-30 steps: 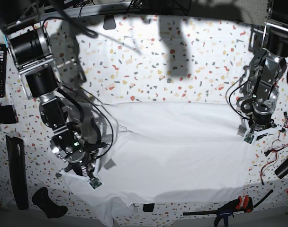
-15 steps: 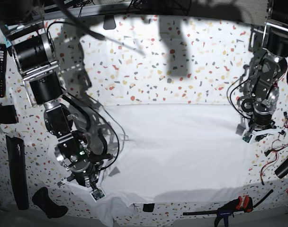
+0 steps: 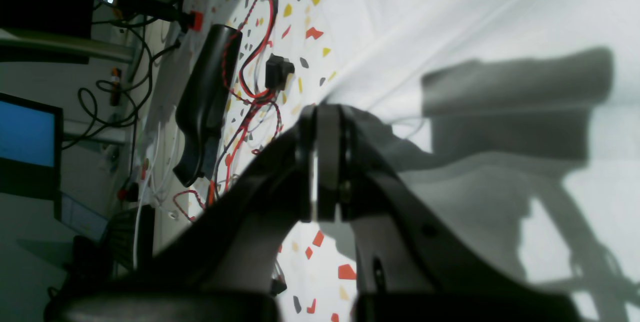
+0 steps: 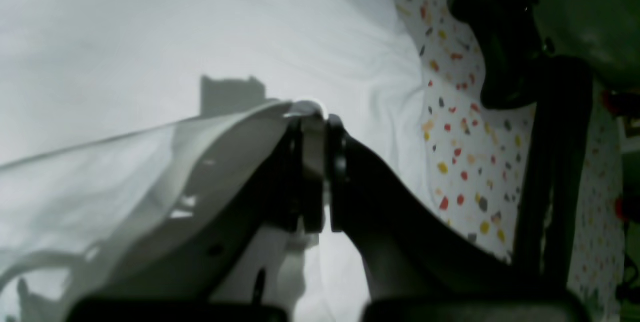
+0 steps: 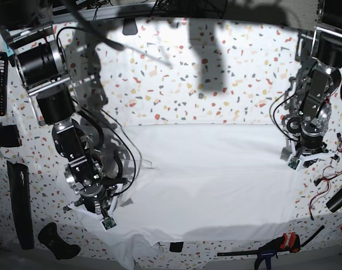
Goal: Fold the T-shirt properly
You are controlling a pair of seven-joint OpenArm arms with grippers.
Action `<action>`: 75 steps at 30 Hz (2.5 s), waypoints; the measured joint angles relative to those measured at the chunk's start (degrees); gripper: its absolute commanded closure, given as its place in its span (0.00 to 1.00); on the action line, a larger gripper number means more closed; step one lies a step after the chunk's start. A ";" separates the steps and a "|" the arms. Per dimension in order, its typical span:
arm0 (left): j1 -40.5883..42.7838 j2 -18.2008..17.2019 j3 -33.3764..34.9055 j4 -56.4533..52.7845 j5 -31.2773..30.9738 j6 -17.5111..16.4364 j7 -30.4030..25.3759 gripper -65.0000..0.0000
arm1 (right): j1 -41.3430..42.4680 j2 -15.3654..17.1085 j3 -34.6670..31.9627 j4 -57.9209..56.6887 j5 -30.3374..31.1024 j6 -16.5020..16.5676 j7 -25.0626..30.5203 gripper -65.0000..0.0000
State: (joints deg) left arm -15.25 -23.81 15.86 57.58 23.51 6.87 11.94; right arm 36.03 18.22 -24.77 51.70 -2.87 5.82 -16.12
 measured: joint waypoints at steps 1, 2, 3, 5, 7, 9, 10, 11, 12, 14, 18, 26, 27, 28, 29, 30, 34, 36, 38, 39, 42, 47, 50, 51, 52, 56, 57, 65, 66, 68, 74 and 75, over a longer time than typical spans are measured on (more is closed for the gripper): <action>0.00 0.00 0.00 0.00 0.00 0.00 0.02 1.00 | 0.02 0.00 0.00 0.02 0.00 0.00 1.44 1.00; -0.02 0.00 0.00 0.00 0.00 0.00 0.02 1.00 | 0.17 0.00 0.00 0.02 0.00 0.02 2.36 1.00; -0.02 0.00 0.00 0.00 0.00 0.00 0.04 1.00 | 0.31 0.00 -0.02 0.02 0.00 0.02 2.99 0.92; 0.00 0.00 0.00 0.00 0.02 0.00 0.04 1.00 | 0.83 0.02 -0.02 0.02 -0.17 0.00 4.94 0.70; 0.00 0.00 0.00 0.00 0.00 0.00 0.02 1.00 | 1.49 0.00 -0.02 0.02 -1.81 0.04 7.41 0.58; 0.02 0.00 0.00 0.00 -0.26 0.00 0.02 1.00 | 2.10 0.00 -0.02 0.02 -3.06 0.02 7.78 0.58; 0.04 0.00 0.00 0.00 -0.42 0.00 0.02 1.00 | 2.38 0.02 -0.02 0.02 -3.08 0.02 7.74 0.58; 0.17 -0.02 0.00 0.00 -0.44 0.02 0.00 1.00 | 2.51 0.02 -0.02 0.02 -3.06 0.02 7.50 0.58; 0.20 0.00 0.00 0.00 -0.44 0.02 0.02 1.00 | 2.58 0.00 -0.02 0.02 -3.02 0.02 6.69 0.58; 0.35 0.00 0.00 0.00 -0.42 0.00 0.04 1.00 | 2.75 -0.02 -0.02 0.04 -2.27 0.11 2.56 0.58; 0.46 0.00 0.00 0.00 -0.44 0.02 0.02 1.00 | 2.67 0.35 0.26 0.04 -3.69 -0.02 -0.02 0.58; 0.46 0.00 0.00 0.00 -0.44 0.02 0.02 1.00 | 4.81 0.46 3.80 0.15 2.54 -0.66 -4.94 0.58; 0.46 0.00 0.00 0.00 -0.42 0.02 0.02 1.00 | 4.81 0.52 3.82 0.28 3.26 0.94 -6.97 0.58; 0.46 0.00 0.00 0.00 -0.44 0.02 0.00 1.00 | 4.68 0.68 3.82 0.59 3.21 5.18 -8.20 0.58; 0.46 0.00 0.00 0.00 -0.44 0.02 -0.04 1.00 | 4.59 0.68 3.89 0.96 3.50 11.34 -9.14 0.58; 0.48 0.00 0.00 0.00 -0.44 0.02 -0.22 1.00 | 4.57 0.74 3.87 1.46 4.61 18.32 -10.21 0.58; 0.48 -0.02 0.00 0.00 -0.46 0.02 -0.48 1.00 | 3.89 0.74 3.67 5.46 15.32 34.45 -16.41 0.58; 0.48 0.00 0.00 0.00 -0.44 0.02 -0.35 1.00 | 3.61 1.29 3.67 7.23 20.52 34.56 -23.56 0.58; 0.46 -0.02 0.00 0.00 -0.44 0.02 -0.39 1.00 | 3.26 2.45 3.72 8.24 23.34 34.36 -31.41 0.58; 0.46 0.00 0.00 0.00 -0.44 0.02 -0.37 1.00 | 3.02 2.97 3.78 8.28 24.72 34.16 -35.91 0.58; 0.48 0.00 0.00 0.00 -0.46 0.02 -0.42 1.00 | 1.70 4.35 3.76 8.22 29.51 34.01 -46.71 0.58; 0.46 0.00 0.00 0.00 -0.42 0.02 -0.44 1.00 | 1.88 5.62 3.76 8.04 34.47 34.05 -44.11 0.58; 0.46 0.00 0.00 0.00 -0.44 0.02 -0.39 1.00 | 1.88 5.25 3.76 7.28 31.12 34.05 -41.53 0.58; 0.46 0.00 0.00 0.00 -0.44 0.02 -0.44 1.00 | 1.88 4.79 3.76 6.08 29.92 34.03 -40.52 0.58; 0.46 0.00 0.00 0.00 -0.42 0.02 -0.39 1.00 | 1.86 4.15 3.76 4.55 29.11 34.01 -39.60 0.58; 0.46 0.00 0.00 0.00 -0.42 0.00 -0.44 1.00 | 1.64 0.42 3.80 -1.99 24.76 33.90 -34.71 0.58; 0.46 0.00 0.00 0.00 -0.42 0.00 -0.50 1.00 | 1.53 -0.61 3.76 -3.13 22.43 33.92 -31.78 0.58; 0.48 0.00 0.00 0.00 -0.42 0.02 -0.42 1.00 | 3.04 -4.94 3.80 -4.09 15.13 32.92 -21.64 0.58; 0.46 -0.02 0.00 0.00 -0.44 0.02 -0.44 1.00 | 3.50 -5.38 3.80 -4.09 15.26 32.48 -21.44 0.58; 0.48 0.00 0.00 0.00 -0.44 0.02 -0.39 1.00 | 4.52 -6.19 3.80 -4.09 15.34 32.13 -21.42 0.58; 0.48 0.00 0.00 0.00 -0.42 0.02 -0.42 1.00 | 6.32 -6.16 3.80 -4.07 15.34 31.76 -17.70 0.58; 0.46 -0.02 0.00 0.00 -0.44 0.02 -0.39 1.00 | 6.23 -6.16 3.80 -4.07 15.39 30.47 -14.60 0.58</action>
State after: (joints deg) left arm -14.79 -23.83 15.86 57.58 23.07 6.90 11.55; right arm 42.26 12.05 -20.97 47.64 12.51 36.29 -30.72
